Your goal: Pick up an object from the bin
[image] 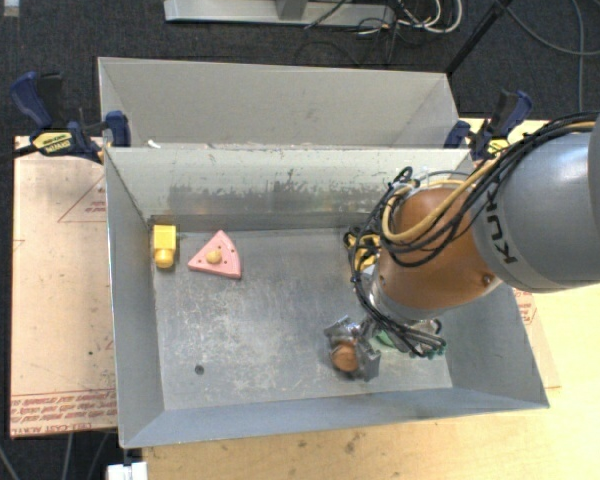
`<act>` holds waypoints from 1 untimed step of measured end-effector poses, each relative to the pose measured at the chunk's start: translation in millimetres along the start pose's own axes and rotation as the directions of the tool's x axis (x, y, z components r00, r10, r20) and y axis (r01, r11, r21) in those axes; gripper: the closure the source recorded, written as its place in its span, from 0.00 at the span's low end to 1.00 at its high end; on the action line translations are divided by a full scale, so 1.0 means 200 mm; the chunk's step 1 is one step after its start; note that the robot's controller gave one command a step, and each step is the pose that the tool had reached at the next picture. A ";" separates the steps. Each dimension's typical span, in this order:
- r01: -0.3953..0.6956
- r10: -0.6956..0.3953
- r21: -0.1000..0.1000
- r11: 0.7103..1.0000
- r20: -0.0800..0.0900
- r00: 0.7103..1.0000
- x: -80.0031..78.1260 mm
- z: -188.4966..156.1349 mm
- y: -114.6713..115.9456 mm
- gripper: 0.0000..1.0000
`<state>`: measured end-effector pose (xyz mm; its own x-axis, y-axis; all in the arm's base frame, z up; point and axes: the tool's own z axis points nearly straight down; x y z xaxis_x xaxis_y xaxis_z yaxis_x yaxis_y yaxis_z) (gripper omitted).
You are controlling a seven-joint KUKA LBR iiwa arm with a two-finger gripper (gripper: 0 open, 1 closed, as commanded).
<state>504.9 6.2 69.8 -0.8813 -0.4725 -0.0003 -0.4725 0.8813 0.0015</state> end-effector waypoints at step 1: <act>-0.001 0.001 0.000 1.000 0.000 1.000 0.00 0.00 0.00 1.00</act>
Offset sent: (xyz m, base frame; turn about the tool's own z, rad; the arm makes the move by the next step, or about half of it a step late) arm 0.0085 0.0058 0.0107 0.0000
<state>504.9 6.2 69.8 -0.8816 -0.4721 -0.0004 -0.4721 0.8816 0.0016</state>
